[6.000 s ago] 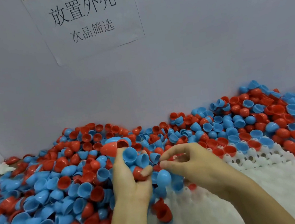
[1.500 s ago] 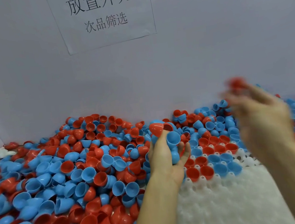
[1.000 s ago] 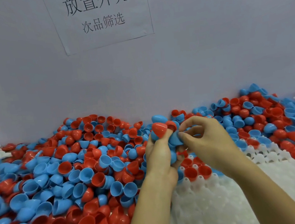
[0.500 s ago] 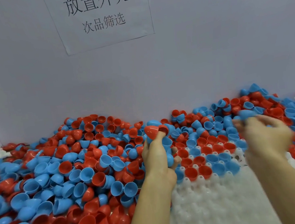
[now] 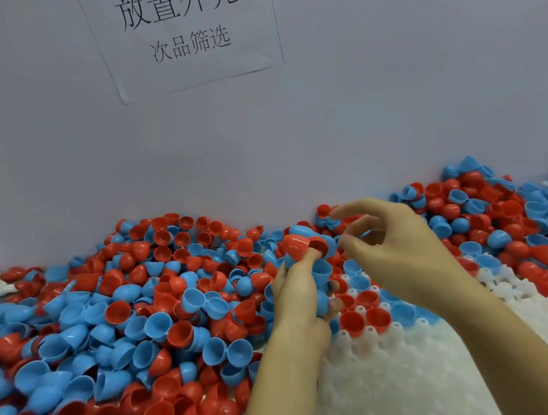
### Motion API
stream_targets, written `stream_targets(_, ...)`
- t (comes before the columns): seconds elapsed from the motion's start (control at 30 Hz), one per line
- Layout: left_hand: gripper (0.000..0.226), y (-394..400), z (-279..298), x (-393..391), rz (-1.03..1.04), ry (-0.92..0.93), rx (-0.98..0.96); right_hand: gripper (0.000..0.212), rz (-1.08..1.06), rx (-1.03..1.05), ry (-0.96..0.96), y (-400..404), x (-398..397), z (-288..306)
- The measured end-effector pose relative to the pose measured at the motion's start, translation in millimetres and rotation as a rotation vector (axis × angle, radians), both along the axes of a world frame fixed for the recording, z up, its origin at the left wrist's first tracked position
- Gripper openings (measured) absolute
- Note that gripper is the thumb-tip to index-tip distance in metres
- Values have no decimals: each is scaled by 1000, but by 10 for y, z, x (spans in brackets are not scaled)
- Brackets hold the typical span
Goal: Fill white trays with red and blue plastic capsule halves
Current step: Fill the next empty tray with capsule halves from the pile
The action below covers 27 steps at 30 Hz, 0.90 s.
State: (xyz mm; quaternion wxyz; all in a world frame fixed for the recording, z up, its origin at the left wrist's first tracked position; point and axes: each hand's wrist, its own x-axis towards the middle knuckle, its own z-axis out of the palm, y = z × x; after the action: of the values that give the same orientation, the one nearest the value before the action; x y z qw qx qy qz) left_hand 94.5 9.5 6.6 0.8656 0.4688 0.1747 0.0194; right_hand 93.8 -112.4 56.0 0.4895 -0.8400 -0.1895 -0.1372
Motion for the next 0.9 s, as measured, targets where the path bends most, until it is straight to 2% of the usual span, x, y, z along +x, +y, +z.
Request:
stream_targets(0.1,7,-15,-16,-10,-56,-21,85,43,108,-142,-17,-65,30,-100)
stream_targets(0.13,8,-14,-33,-10,-70,-33,136,42,123,-149,-42,-54,37,-127)
stream_targets(0.3,6,-12,-23,-66,-239,-156,286,6,-5,130,-164,3,80,-152)
stream_targets(0.5,25,-22,63,-124,-319,-254,250,35,-172,573,110,-110,121,-195)
stream_targets(0.6,31,-50,76,-122,-281,-226,240,33,-128,747,235,-104,121,-185)
stream_targets(0.77,33,-58,37,-82,-243,-213,197,13,-127,839,231,-63,137,-206)
stream_targets(0.9,25,-47,21,-65,-238,-188,140,20,-196,778,220,-65,155,-254)
